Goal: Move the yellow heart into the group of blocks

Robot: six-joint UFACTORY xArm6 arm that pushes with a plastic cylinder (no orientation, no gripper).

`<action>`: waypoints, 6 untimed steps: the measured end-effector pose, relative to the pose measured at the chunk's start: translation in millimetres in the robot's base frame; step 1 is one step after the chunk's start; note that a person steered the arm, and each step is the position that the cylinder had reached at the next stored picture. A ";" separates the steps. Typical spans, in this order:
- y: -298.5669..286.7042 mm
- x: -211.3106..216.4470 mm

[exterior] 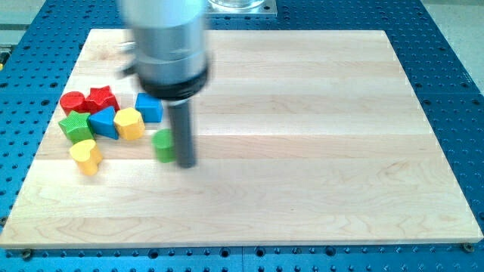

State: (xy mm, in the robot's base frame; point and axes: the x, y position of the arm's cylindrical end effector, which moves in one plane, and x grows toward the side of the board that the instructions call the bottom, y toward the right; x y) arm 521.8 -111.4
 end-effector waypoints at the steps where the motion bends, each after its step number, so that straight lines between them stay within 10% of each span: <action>1: -76.1 40.3; 3: -93.7 -24.7; 6: 31.0 9.4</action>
